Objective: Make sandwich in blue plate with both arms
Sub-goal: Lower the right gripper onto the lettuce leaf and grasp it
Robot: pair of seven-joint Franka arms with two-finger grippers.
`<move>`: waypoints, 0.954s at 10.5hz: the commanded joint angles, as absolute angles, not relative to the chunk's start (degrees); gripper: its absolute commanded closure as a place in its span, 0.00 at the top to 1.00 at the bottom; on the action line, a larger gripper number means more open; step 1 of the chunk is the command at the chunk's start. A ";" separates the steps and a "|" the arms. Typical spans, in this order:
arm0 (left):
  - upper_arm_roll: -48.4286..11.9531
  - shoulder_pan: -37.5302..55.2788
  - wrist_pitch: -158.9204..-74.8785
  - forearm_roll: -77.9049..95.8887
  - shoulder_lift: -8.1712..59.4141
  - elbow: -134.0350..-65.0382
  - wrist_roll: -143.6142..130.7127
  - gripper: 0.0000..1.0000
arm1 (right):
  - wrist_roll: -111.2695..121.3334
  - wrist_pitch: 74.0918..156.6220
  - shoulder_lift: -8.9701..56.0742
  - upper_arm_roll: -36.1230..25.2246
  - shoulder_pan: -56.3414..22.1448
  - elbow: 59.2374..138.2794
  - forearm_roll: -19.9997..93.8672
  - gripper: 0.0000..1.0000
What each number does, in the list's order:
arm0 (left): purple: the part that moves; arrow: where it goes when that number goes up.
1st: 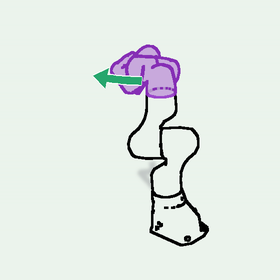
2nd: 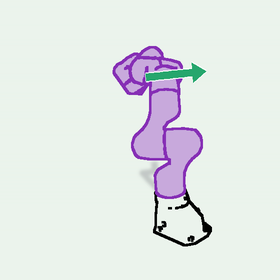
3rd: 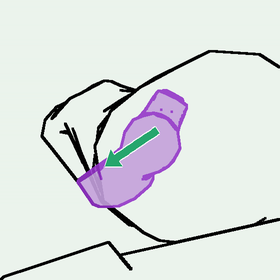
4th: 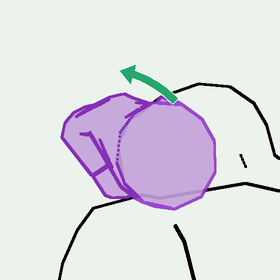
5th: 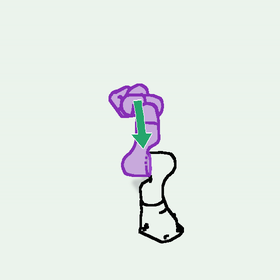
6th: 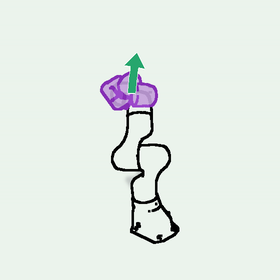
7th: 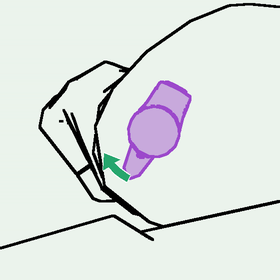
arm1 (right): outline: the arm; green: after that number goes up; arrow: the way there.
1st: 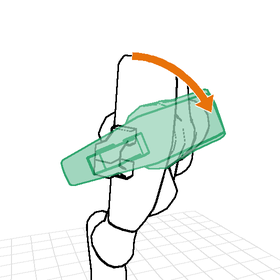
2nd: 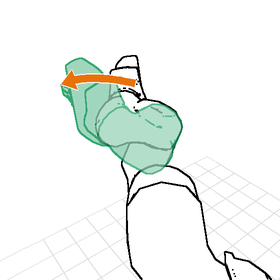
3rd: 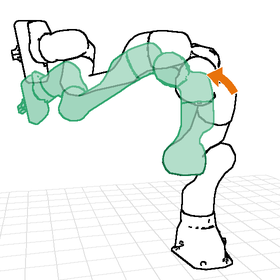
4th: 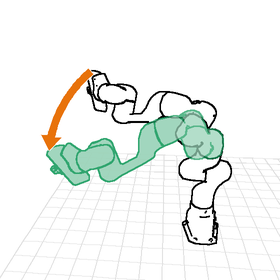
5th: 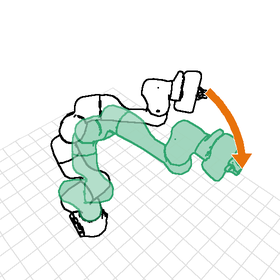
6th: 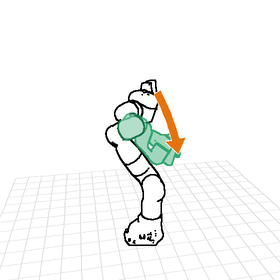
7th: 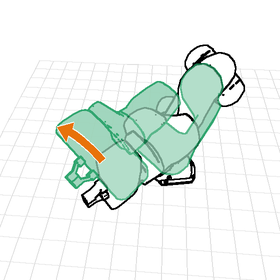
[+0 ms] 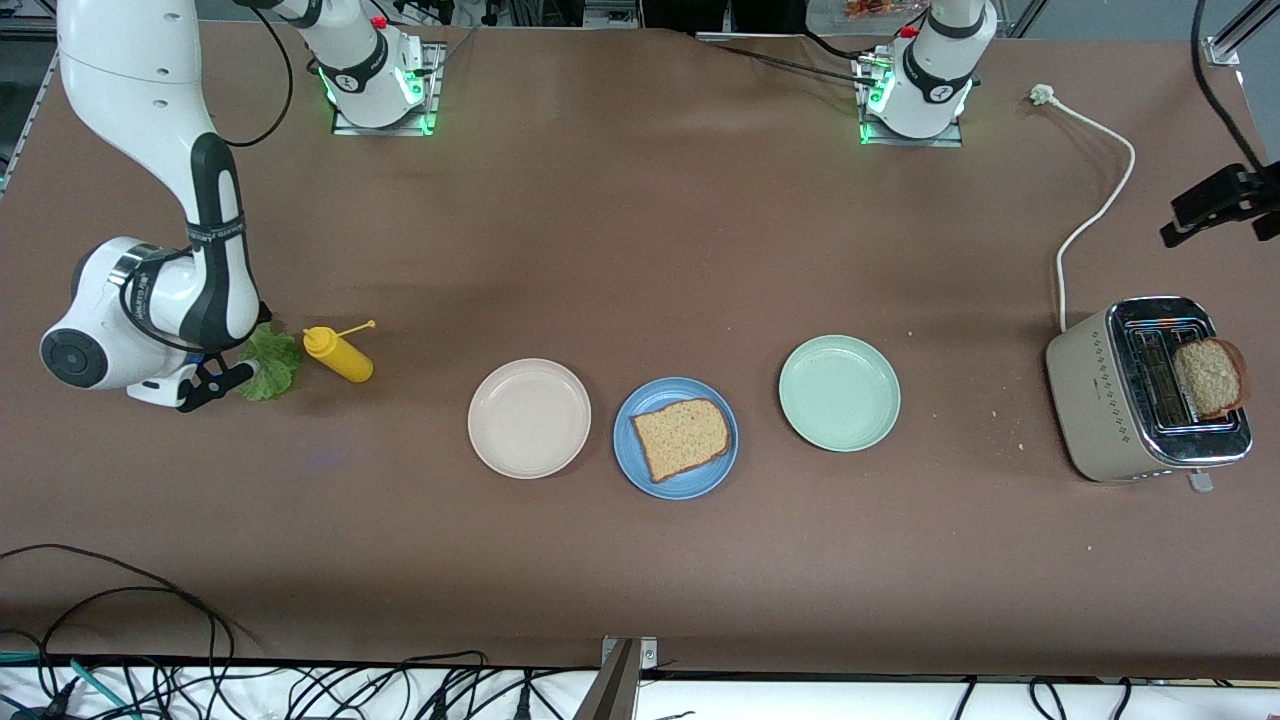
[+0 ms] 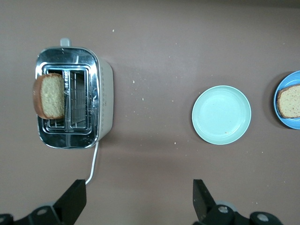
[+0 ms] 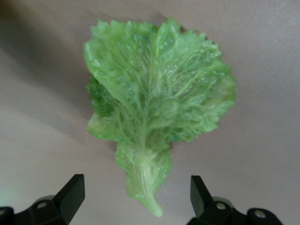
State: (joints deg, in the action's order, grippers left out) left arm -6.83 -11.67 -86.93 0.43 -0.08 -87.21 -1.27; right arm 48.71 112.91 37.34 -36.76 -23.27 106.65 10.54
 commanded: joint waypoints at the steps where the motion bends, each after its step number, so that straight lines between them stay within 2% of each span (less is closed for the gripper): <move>1: -7.56 -12.22 -91.31 1.23 -5.19 -95.44 -3.95 1.00 | 50.54 113.64 39.28 -36.65 -22.42 106.70 12.83 0.97; 3: -7.65 -12.13 -93.59 1.23 -6.50 -98.07 -4.30 1.00 | 50.19 112.86 39.90 -36.65 -22.41 106.53 13.18 0.27; 4: -8.26 -12.13 -93.78 1.23 -6.50 -98.17 -5.26 1.00 | 49.66 112.85 39.99 -36.65 -22.41 106.52 13.18 0.03; 5: -8.44 -12.13 -93.78 1.23 -6.33 -97.83 -5.53 1.00 | 49.57 112.76 39.99 -36.65 -22.41 106.61 13.27 0.00; 9: -8.44 -11.95 -94.13 1.41 -5.89 -97.38 -5.71 1.00 | 49.57 111.45 39.21 -36.74 -22.76 105.48 14.41 0.00; 10: -8.44 -11.95 -94.13 1.49 -5.45 -97.38 -5.54 1.00 | 49.57 108.40 38.59 -36.91 -23.02 102.86 14.33 0.00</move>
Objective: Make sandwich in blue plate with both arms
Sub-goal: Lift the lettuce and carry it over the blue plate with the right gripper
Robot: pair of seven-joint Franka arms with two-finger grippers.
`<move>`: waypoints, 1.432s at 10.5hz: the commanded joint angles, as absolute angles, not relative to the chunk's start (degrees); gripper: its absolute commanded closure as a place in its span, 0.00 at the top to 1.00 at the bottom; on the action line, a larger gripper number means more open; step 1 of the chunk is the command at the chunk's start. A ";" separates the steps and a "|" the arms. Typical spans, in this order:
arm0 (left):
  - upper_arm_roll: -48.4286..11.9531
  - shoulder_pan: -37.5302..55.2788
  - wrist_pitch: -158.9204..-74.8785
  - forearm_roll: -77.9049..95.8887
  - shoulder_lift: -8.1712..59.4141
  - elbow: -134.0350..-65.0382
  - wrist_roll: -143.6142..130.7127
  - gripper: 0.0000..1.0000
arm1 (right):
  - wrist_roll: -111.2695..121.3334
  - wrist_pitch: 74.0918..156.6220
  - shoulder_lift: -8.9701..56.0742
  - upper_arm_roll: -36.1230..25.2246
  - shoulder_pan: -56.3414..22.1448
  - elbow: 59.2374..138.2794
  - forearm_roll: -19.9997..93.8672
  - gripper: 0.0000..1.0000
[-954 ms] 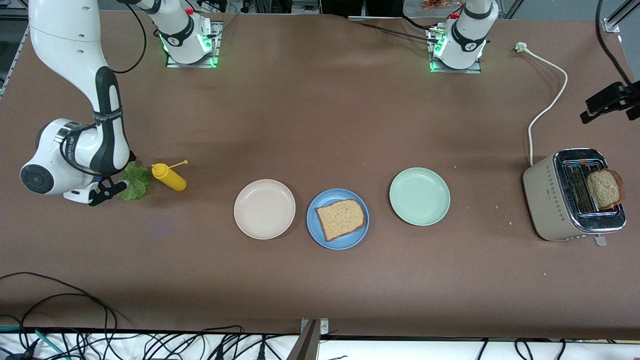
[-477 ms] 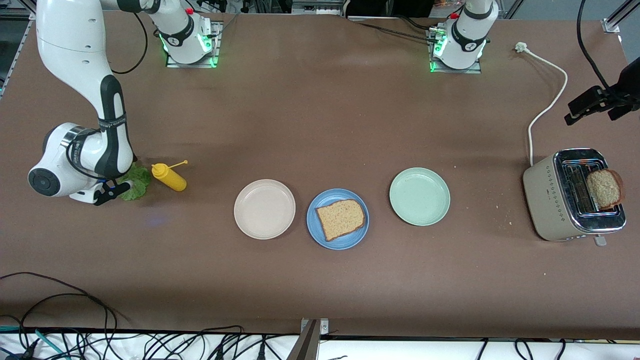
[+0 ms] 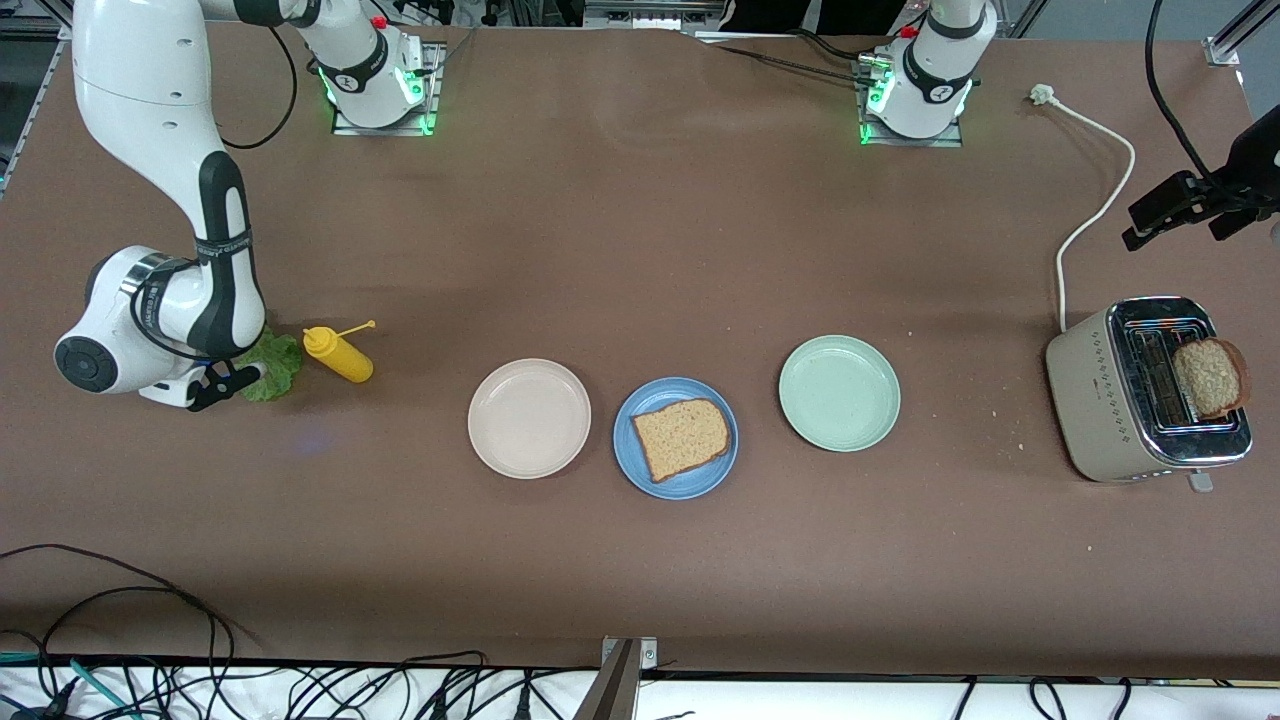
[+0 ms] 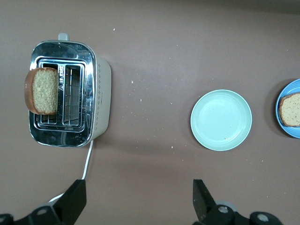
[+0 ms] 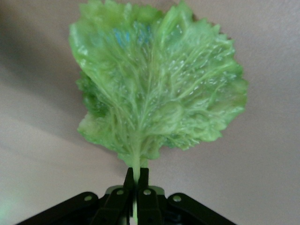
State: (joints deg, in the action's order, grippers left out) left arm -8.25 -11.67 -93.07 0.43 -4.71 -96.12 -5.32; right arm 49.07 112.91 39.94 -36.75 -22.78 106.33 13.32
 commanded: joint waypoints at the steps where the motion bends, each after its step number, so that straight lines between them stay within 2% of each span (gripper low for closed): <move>1: -8.44 -11.95 -94.13 1.49 -5.45 -97.38 -5.54 1.00 | 49.57 102.63 38.58 -37.09 -23.03 98.22 14.24 0.00; 3: -8.44 -11.95 -94.13 1.67 -5.45 -97.38 -5.54 1.00 | 49.48 91.72 38.58 -37.61 -22.94 86.89 14.15 0.00; 5: -8.35 -12.13 -94.13 1.67 -5.36 -97.38 -5.54 1.00 | 49.48 84.49 38.58 -37.62 -23.03 76.34 14.15 0.00; 7: -8.35 -12.13 -94.13 1.67 -5.36 -97.38 -5.54 1.00 | 49.57 81.14 38.50 -37.44 -23.55 69.11 14.24 0.00; 9: -8.35 -12.13 -94.13 1.67 -5.36 -97.38 -5.54 1.00 | 45.55 79.20 36.66 -37.35 -26.79 66.01 17.91 0.00; 13: -8.18 -12.39 -94.13 1.67 -5.19 -97.47 -5.45 1.00 | 37.91 81.72 36.30 -36.92 -38.11 63.90 25.30 0.00; 15: -8.00 -12.48 -94.13 1.67 -5.27 -97.47 -5.27 1.00 | 36.91 91.09 37.26 -34.29 -43.83 63.90 28.47 0.00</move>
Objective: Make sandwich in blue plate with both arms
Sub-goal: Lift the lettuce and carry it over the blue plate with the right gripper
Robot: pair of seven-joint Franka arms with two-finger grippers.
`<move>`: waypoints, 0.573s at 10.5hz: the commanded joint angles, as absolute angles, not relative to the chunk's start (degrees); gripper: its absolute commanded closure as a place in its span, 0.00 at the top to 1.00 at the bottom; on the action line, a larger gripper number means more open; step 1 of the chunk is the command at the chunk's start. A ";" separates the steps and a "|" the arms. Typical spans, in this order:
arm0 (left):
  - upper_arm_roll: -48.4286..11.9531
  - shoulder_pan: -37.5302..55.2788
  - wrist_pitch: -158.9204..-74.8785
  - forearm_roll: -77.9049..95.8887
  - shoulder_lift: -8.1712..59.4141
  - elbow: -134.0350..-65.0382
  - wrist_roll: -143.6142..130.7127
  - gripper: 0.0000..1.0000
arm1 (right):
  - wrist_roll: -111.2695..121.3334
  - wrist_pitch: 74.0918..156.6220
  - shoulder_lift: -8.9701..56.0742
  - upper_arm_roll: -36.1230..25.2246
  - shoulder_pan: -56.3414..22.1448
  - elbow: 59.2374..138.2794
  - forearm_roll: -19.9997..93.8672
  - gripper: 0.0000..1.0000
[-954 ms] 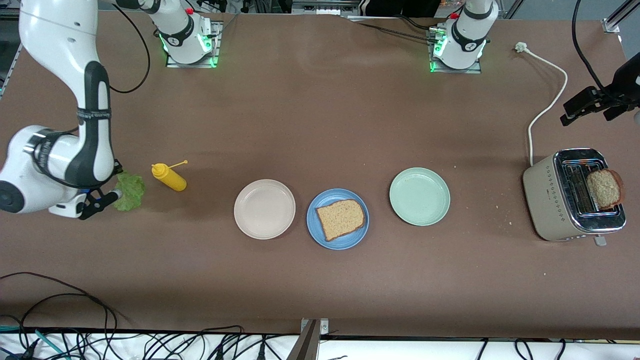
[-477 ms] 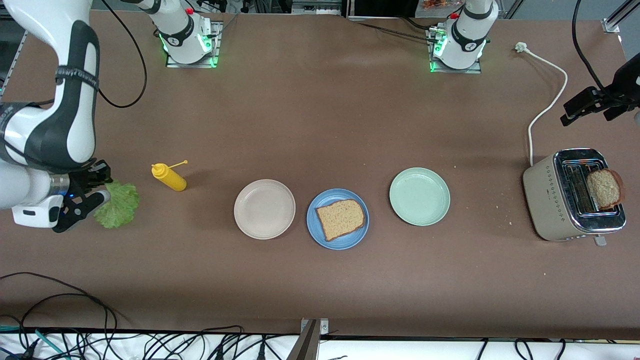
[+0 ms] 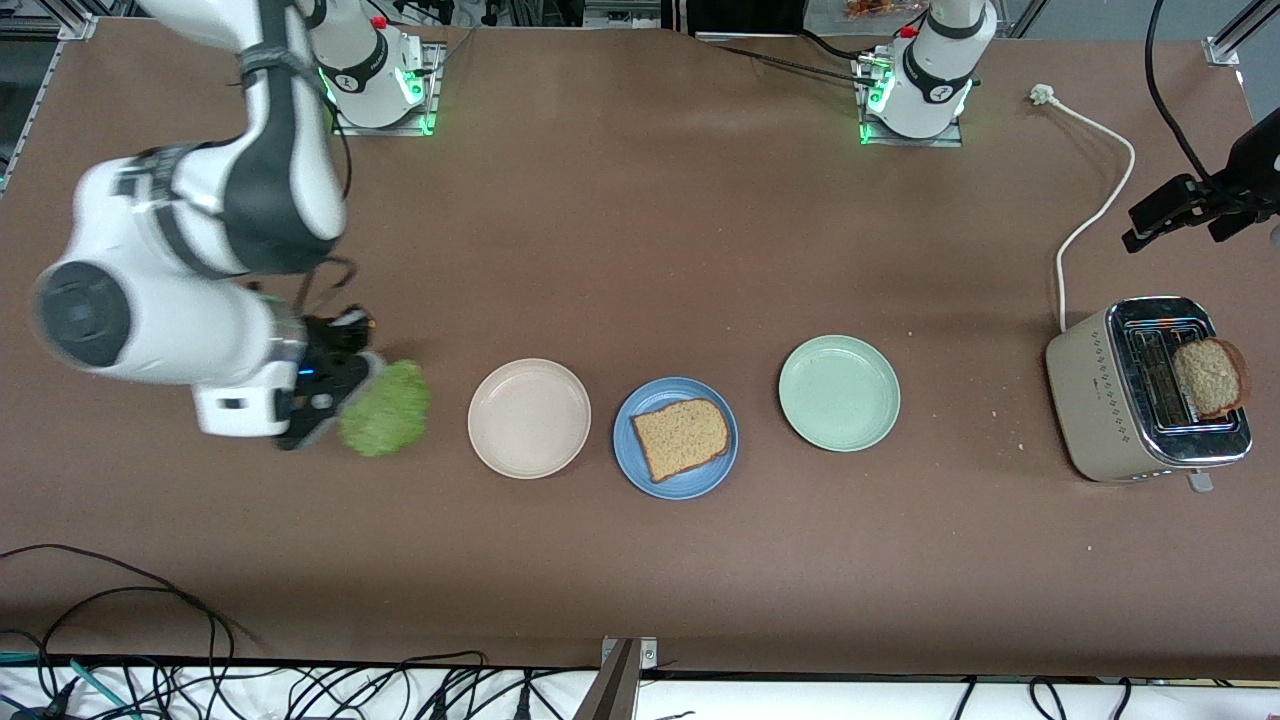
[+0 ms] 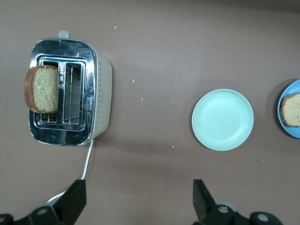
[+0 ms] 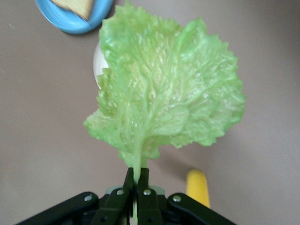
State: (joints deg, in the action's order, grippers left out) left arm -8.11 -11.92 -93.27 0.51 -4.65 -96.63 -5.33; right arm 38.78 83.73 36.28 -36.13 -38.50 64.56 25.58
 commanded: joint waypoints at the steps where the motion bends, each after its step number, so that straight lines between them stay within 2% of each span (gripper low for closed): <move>1: -8.00 -12.48 -94.13 1.67 -5.19 -97.47 -5.36 1.00 | 36.91 96.54 38.14 -31.15 -44.81 63.90 28.48 0.00; 4: -8.00 -13.09 -94.13 1.67 -5.01 -97.47 -5.27 1.00 | 37.97 107.20 42.52 -21.91 -45.43 64.07 27.69 0.00; 6: -8.00 -13.62 -94.13 1.67 -4.92 -97.56 -5.10 1.00 | 37.88 116.58 47.00 -21.01 -49.63 64.07 23.41 0.00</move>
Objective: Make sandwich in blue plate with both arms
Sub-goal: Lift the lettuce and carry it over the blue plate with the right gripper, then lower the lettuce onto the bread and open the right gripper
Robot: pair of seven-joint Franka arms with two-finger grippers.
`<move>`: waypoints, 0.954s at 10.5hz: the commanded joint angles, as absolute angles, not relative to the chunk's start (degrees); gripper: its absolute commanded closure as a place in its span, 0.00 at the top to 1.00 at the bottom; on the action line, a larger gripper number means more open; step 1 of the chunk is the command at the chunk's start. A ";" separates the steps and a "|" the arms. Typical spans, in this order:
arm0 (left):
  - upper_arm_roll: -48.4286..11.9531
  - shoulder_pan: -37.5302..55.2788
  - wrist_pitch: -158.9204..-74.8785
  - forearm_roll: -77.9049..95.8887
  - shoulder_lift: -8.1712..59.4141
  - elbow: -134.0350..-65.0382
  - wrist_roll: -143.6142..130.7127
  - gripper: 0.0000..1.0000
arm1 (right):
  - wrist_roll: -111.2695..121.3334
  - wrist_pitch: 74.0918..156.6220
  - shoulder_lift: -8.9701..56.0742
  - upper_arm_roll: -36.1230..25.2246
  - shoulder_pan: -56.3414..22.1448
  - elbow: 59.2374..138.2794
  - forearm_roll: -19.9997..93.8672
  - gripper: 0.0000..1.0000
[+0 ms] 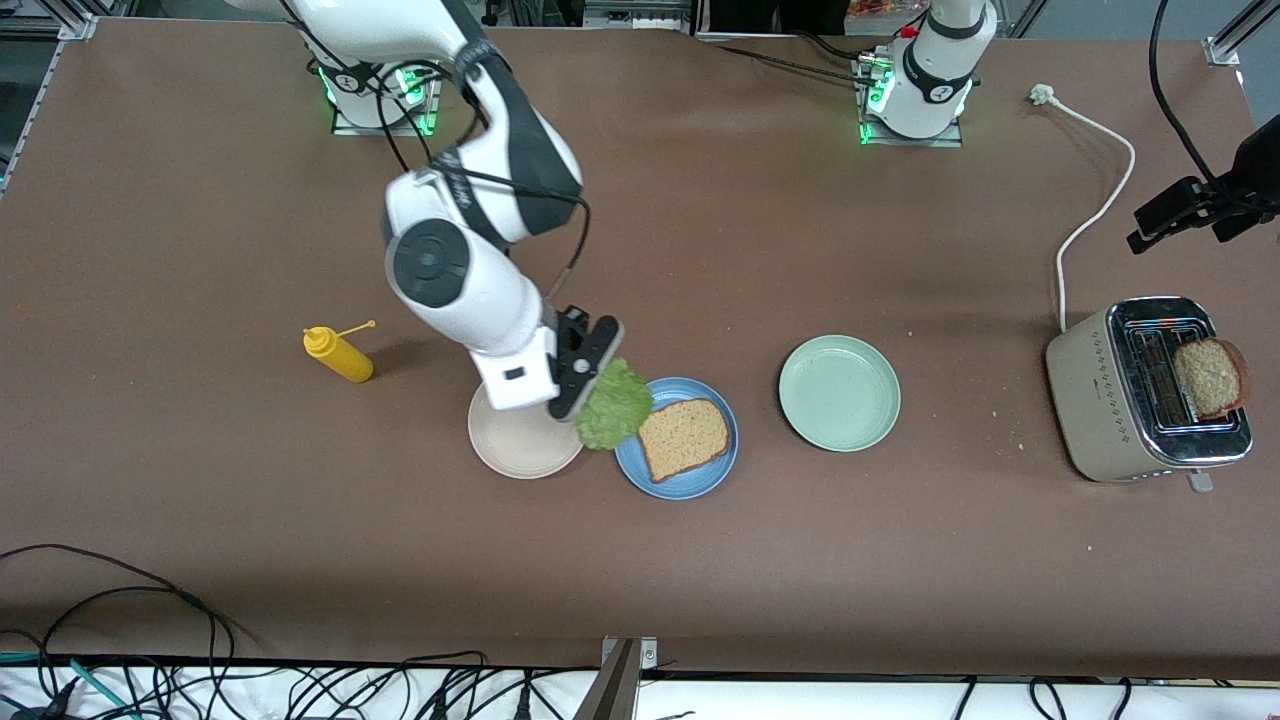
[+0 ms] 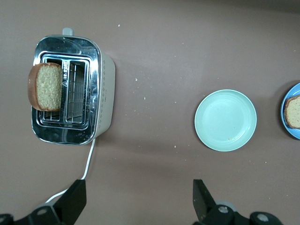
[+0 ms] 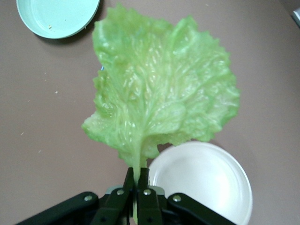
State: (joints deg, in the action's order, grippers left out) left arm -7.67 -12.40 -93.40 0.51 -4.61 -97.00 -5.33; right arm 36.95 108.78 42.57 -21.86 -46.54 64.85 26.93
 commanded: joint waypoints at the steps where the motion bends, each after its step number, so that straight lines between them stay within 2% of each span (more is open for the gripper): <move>1: -8.00 -14.06 -94.13 1.67 -4.92 -97.56 -4.84 1.00 | 37.97 121.33 49.46 -21.01 -51.14 64.07 22.51 0.00; 7: -8.00 -14.59 -94.04 1.67 -4.83 -97.65 -4.57 1.00 | 49.11 136.30 58.26 -20.92 -54.14 64.16 17.41 0.00; 10: -7.91 -14.59 -94.04 1.67 -4.83 -97.65 -4.57 1.00 | 52.03 139.48 59.76 -20.92 -53.88 64.16 17.32 0.00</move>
State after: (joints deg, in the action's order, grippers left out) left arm -7.64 -13.86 -93.45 0.51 -4.56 -97.30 -5.30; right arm 49.93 137.52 58.68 -20.80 -54.02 65.09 18.26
